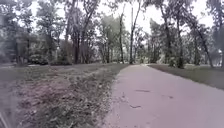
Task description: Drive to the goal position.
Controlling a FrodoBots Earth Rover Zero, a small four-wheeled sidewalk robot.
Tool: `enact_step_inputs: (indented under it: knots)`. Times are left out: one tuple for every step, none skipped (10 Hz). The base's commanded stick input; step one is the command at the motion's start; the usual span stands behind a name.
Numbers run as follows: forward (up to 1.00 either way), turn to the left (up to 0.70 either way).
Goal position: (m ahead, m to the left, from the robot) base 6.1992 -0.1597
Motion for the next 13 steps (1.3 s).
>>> enact_step_inputs:
  knots:
    - [0.68,0.00]
    - [0.68,0.00]
    - [0.68,0.00]
    - [0.69,0.00]
    - [0.69,0.00]
    - [0.69,0.00]
    - [0.68,0.00]
    - [0.68,0.00]
    - [0.68,0.00]
    - [0.68,0.00]
    - [0.69,0.00]
    - [0.69,0.00]
    - [0.69,0.01]
